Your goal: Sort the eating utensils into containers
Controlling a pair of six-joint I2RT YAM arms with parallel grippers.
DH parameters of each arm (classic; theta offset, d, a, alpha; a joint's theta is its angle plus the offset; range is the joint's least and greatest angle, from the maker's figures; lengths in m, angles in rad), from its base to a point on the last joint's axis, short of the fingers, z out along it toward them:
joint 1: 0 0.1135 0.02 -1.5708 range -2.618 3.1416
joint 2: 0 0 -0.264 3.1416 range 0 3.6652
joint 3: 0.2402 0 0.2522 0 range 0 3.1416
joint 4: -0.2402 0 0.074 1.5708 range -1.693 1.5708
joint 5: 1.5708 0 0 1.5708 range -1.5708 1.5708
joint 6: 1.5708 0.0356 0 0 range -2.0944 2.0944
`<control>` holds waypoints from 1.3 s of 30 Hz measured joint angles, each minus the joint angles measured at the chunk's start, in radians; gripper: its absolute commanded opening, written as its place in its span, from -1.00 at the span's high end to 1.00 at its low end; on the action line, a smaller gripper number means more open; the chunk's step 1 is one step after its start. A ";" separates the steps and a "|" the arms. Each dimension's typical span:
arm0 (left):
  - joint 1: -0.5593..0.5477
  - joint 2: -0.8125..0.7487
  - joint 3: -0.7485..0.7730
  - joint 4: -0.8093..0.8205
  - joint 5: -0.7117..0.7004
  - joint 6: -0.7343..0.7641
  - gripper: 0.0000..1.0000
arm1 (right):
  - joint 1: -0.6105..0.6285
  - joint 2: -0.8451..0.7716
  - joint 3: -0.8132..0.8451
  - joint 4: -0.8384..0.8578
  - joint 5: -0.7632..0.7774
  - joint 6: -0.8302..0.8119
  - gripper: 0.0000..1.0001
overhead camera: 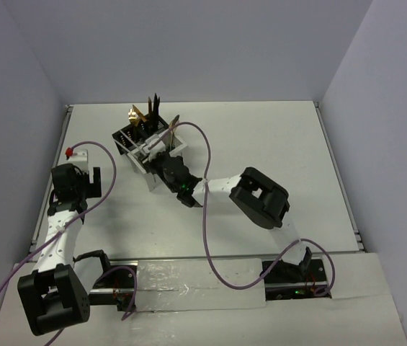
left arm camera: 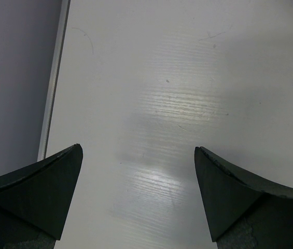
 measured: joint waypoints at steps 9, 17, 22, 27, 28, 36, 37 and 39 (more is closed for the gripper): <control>0.000 0.002 0.000 0.000 0.000 0.000 -0.99 | 0.002 -0.351 -0.092 -0.268 -0.025 0.031 -0.88; 0.000 0.002 0.000 0.000 0.000 0.000 -0.99 | -0.129 -0.719 -0.005 -0.879 -0.079 0.229 -1.00; 0.000 0.000 0.000 0.000 0.000 0.000 -0.99 | -0.404 -0.813 -0.217 -1.130 -0.145 0.398 -1.00; 0.000 -0.002 0.000 0.000 -0.001 0.000 -0.98 | -0.673 -0.823 -0.425 -1.261 -0.170 0.545 -1.00; 0.000 -0.002 0.000 0.000 -0.001 0.000 -0.99 | -0.710 -0.829 -0.453 -1.271 -0.160 0.569 -1.00; 0.004 0.007 -0.015 0.023 -0.026 -0.002 -0.99 | -0.801 -0.849 -0.502 -1.261 -0.102 0.667 -1.00; 0.005 0.011 -0.016 0.024 -0.031 -0.002 -0.99 | -0.801 -0.845 -0.503 -1.255 -0.098 0.669 -1.00; 0.005 0.020 -0.016 0.033 -0.039 -0.005 -0.99 | -0.801 -0.844 -0.517 -1.231 -0.089 0.670 -1.00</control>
